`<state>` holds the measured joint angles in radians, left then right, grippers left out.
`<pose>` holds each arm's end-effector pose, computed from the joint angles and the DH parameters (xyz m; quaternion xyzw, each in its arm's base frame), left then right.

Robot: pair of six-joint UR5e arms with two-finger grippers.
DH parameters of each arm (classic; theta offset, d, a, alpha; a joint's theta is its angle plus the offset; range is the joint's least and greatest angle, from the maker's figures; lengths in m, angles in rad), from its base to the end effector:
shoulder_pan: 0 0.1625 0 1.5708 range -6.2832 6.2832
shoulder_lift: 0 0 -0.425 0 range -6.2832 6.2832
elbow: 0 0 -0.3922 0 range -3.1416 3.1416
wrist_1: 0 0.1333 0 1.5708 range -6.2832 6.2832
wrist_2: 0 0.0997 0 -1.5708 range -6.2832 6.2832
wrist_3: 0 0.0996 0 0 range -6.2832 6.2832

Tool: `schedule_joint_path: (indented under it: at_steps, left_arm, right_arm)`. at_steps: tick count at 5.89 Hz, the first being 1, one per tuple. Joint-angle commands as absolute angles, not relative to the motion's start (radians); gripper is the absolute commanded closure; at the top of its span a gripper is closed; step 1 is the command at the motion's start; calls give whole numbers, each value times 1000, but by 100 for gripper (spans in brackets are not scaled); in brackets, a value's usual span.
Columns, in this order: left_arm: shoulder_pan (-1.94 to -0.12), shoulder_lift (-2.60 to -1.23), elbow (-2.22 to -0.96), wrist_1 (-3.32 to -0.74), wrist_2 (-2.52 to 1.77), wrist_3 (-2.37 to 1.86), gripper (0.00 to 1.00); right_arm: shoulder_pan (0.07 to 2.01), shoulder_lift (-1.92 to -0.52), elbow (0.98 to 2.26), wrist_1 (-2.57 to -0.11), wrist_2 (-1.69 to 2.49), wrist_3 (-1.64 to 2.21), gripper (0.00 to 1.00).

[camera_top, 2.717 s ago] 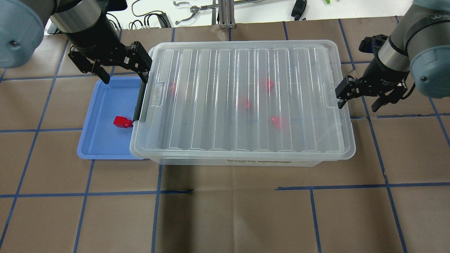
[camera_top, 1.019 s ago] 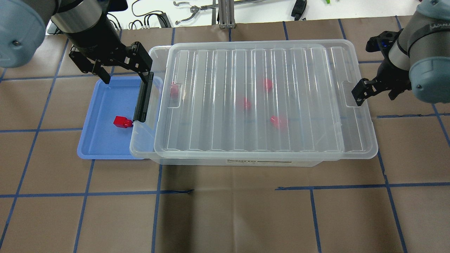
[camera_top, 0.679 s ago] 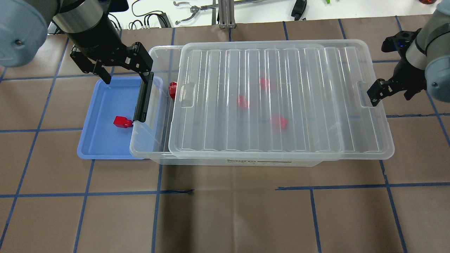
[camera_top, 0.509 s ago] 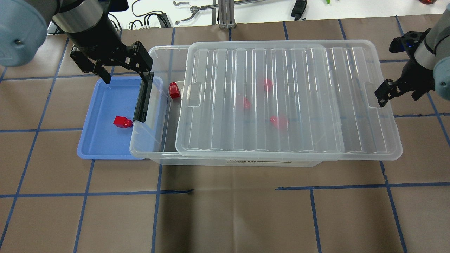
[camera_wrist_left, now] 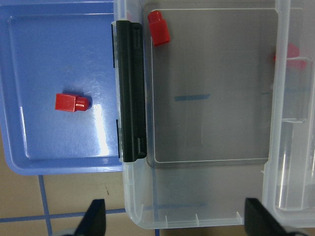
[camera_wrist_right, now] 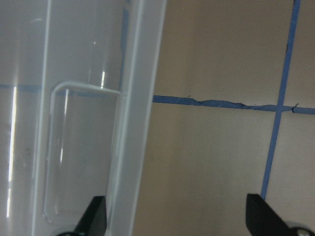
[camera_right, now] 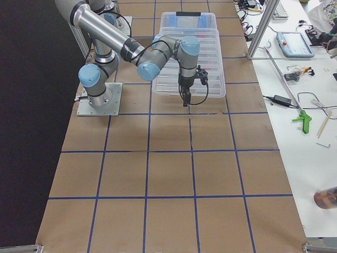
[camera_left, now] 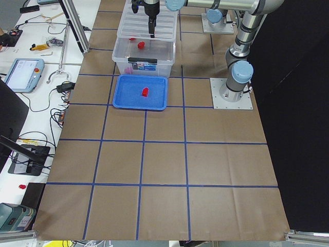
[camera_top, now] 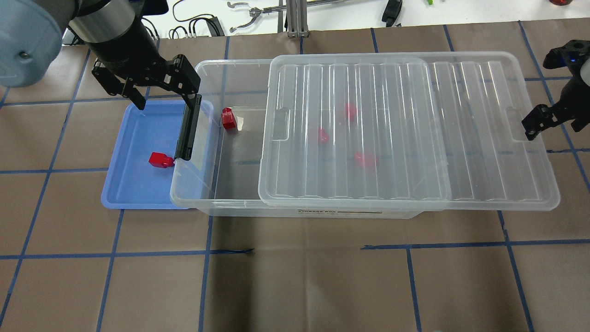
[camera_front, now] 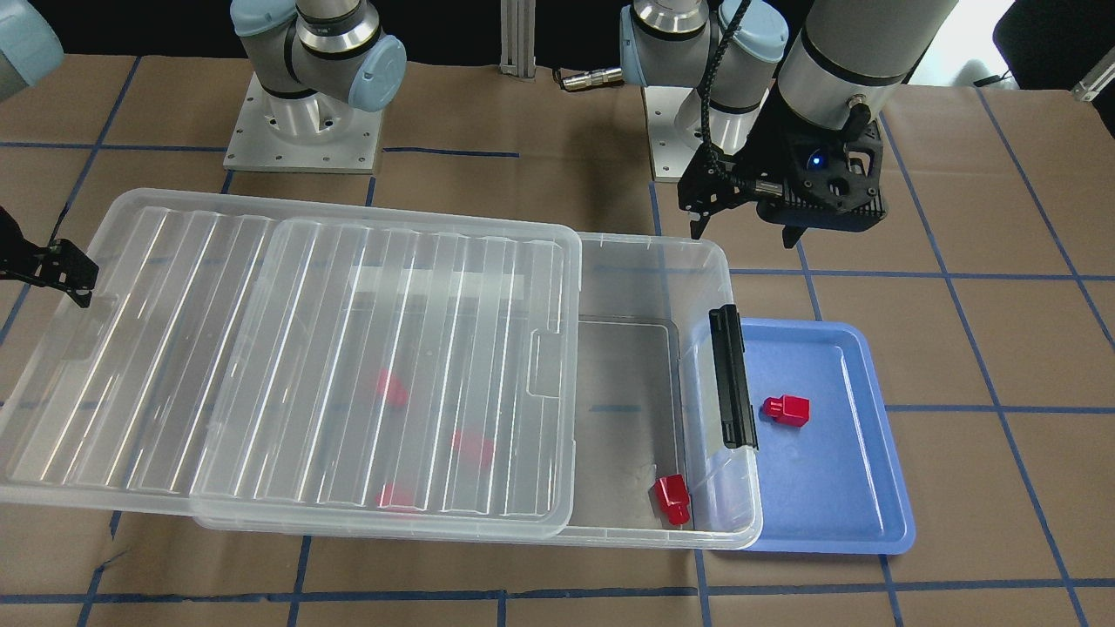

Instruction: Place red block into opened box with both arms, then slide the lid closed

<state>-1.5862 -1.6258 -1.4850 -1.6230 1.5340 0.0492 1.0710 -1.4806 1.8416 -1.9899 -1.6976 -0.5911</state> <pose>-0.1448 -0.5108 0.4973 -0.0321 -0.9993 -0.0104 0.0186 -0.1387 -0.5059 0.3544 0.0437 -0.9966 -0.0081 0.0692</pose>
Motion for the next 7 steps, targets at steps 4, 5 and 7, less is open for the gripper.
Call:
schedule_joint_path:
  at_steps: [4,5,7]
  left_arm:
    - [-1586,-1626,-1486,-1623,1534,51,1]
    - [-1586,-1626,-1486,-1624,1535,51,1]
    - [-1589,-1626,-1489,-1624,1532,51,1]
  right_arm:
    - [1083,-1505,1714,-1837,-1686,-456,0]
    - [1150,-1509,1615,-1701,-1684,-368,0]
    - [1315,-1500,1427,-1490,-1675,-188,0]
